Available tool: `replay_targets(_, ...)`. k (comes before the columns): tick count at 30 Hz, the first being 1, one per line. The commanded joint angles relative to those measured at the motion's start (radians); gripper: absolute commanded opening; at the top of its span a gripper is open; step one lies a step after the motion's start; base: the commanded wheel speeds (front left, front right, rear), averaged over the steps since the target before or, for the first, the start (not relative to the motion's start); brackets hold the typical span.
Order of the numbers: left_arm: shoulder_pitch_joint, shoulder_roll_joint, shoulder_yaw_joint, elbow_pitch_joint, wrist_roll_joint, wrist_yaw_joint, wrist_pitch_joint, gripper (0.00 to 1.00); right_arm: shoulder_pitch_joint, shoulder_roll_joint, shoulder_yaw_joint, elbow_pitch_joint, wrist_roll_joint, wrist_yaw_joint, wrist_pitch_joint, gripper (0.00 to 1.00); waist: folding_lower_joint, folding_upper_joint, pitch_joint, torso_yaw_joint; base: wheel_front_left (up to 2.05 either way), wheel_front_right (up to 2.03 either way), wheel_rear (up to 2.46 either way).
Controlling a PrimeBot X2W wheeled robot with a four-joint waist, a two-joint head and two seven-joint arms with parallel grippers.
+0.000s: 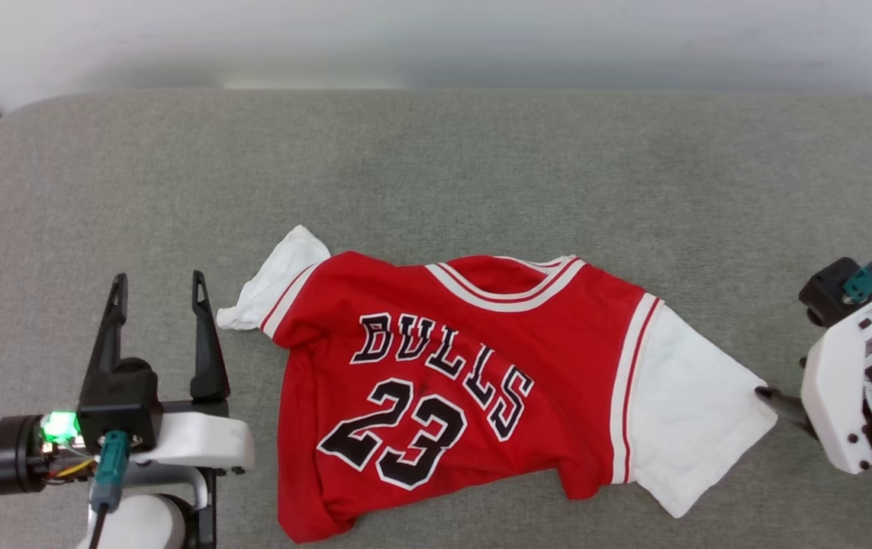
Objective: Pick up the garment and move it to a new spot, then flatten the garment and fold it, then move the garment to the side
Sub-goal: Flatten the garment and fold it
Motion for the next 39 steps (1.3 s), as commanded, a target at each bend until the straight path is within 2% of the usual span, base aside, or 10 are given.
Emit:
replay_targets(1,0.031,-0.037,0.033,-0.013,0.038,-0.019,-0.005,1.00,-0.020,0.028,0.017,0.039,0.020,-0.001,-0.008,1.00,0.0000,0.0000,0.024,0.018,0.00,0.00,0.00)
replay_targets(4,0.089,-0.147,0.125,-0.004,0.123,-0.088,-0.005,1.00,0.013,0.110,0.102,0.150,0.074,0.000,-0.038,1.00,0.0000,0.0000,0.054,0.038,0.00,0.00,0.00)
replay_targets(6,0.106,-0.186,0.162,0.003,0.156,-0.124,-0.005,1.00,0.028,0.131,0.149,0.187,0.083,0.000,-0.069,1.00,0.0000,0.0000,0.059,0.040,0.00,0.00,0.00)
replay_targets(7,0.111,-0.198,0.175,0.006,0.166,-0.134,-0.005,1.00,0.021,0.131,0.158,0.194,0.079,0.000,-0.088,0.45,0.0000,0.0000,0.059,0.039,0.00,0.00,0.00)
replay_targets(8,0.115,-0.208,0.186,0.009,0.175,-0.144,-0.005,1.00,0.011,0.128,0.163,0.197,0.079,0.000,-0.109,0.00,0.0000,0.0000,0.057,0.036,0.00,0.00,0.00)
replay_targets(16,0.171,-0.268,0.265,0.046,0.230,-0.214,-0.005,1.00,-0.058,0.015,0.136,0.130,0.101,-0.001,-0.253,0.00,0.0000,0.0000,-0.018,0.001,0.00,0.00,0.00)
replay_targets(21,0.213,-0.291,0.297,0.059,0.252,-0.252,-0.005,1.00,0.019,-0.083,0.111,0.012,0.137,-0.001,-0.276,0.00,0.0000,0.0000,-0.075,-0.017,0.00,0.00,0.00)
replay_targets(26,0.244,-0.313,0.321,0.066,0.270,-0.280,-0.005,1.00,0.169,-0.162,0.054,-0.060,0.181,-0.001,-0.266,0.00,0.0000,0.0000,-0.108,-0.031,0.00,0.00,0.00)
replay_targets(30,0.255,-0.324,0.341,0.075,0.281,-0.305,-0.005,1.00,0.312,-0.151,0.028,-0.067,0.195,-0.001,-0.259,0.00,0.0000,0.0000,-0.113,-0.037,0.00,0.00,0.00)
replay_targets(39,0.224,-0.339,0.359,0.117,0.310,-0.356,-0.005,1.00,0.479,-0.017,-0.006,0.018,0.165,-0.001,-0.289,0.00,0.0000,0.0000,-0.119,-0.034,0.00,0.00,0.00)
